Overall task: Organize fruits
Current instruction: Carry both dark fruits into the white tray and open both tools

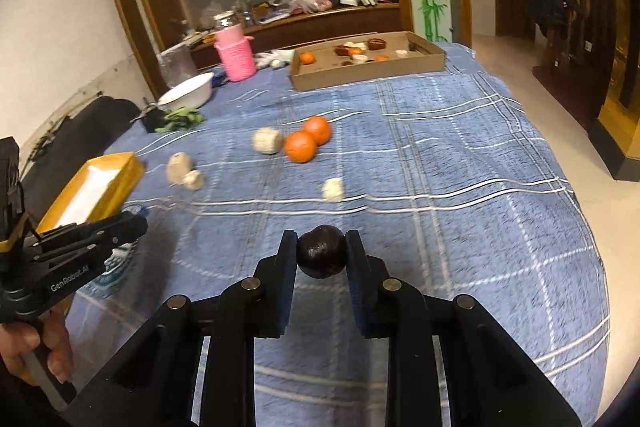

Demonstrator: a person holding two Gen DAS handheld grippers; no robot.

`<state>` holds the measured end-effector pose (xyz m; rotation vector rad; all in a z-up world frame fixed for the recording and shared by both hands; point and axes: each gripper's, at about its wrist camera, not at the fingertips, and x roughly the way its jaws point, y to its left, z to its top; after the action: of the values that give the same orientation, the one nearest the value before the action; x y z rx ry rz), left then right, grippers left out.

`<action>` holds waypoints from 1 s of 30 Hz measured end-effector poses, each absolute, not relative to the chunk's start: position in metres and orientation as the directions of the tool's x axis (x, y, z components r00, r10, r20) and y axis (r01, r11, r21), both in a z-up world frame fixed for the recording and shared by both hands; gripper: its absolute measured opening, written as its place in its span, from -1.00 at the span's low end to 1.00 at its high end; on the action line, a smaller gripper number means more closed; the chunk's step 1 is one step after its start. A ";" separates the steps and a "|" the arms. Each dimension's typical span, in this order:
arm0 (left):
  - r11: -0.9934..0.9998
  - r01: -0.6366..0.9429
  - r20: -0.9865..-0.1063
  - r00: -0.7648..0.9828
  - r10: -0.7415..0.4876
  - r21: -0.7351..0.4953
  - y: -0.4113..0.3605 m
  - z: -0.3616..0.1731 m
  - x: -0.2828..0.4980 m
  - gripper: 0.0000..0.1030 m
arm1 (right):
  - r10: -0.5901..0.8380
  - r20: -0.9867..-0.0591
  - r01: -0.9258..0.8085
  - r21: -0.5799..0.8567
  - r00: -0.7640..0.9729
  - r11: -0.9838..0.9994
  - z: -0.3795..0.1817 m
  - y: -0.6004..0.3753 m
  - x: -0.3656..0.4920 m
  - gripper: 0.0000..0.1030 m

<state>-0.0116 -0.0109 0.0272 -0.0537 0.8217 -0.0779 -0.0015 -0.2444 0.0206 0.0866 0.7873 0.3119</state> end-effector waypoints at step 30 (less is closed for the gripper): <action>0.976 -0.207 -0.706 0.702 0.094 -0.076 0.100 0.046 -0.075 -0.57 | 0.496 -0.639 -0.513 0.180 0.588 0.840 0.051 -0.114 -0.032 -0.56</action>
<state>-0.0747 0.1000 0.0462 -0.1534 0.7754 0.1679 -0.0324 -0.1141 0.0514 -0.0245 0.7361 0.5873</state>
